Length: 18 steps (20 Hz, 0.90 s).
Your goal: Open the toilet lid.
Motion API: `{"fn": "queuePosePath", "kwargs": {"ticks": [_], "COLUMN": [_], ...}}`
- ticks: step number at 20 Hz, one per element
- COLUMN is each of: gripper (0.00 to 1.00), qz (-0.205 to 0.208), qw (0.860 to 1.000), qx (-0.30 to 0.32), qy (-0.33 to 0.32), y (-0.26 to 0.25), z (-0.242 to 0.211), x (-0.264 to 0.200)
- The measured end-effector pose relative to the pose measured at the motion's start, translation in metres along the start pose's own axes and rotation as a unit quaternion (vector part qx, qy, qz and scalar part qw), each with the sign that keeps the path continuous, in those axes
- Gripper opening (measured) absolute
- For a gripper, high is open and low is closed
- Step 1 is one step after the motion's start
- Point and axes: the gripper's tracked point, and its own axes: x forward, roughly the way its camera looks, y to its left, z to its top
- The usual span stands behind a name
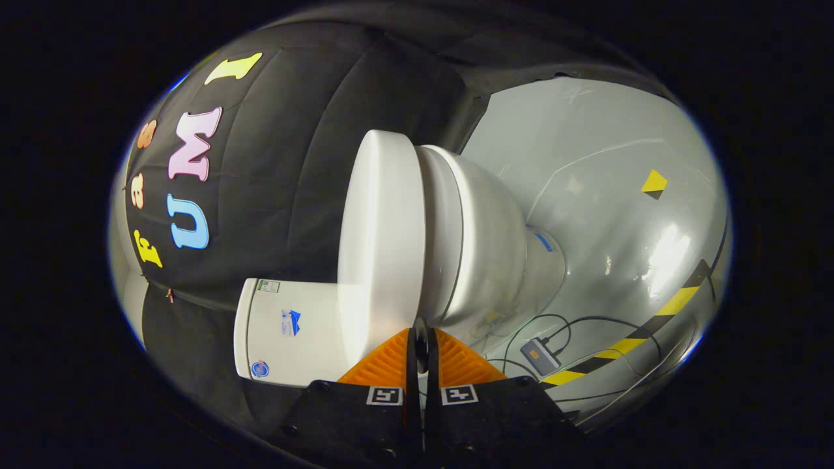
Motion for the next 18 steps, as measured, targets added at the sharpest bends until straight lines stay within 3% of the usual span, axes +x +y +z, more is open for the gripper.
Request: {"fn": "queuePosePath", "kwargs": {"ticks": [3, 11, 18], "gripper": [0.07, 0.06, 0.05], "qz": [-0.027, -0.035, -0.1], "qw": [0.999, 0.989, 0.964], "qx": [-0.034, -0.121, -0.2], "qy": [-0.02, -0.081, -0.146], "y": [0.022, 0.125, 0.193], "z": [0.002, -0.001, -0.022], "x": [-0.01, -0.051, -0.065]}}
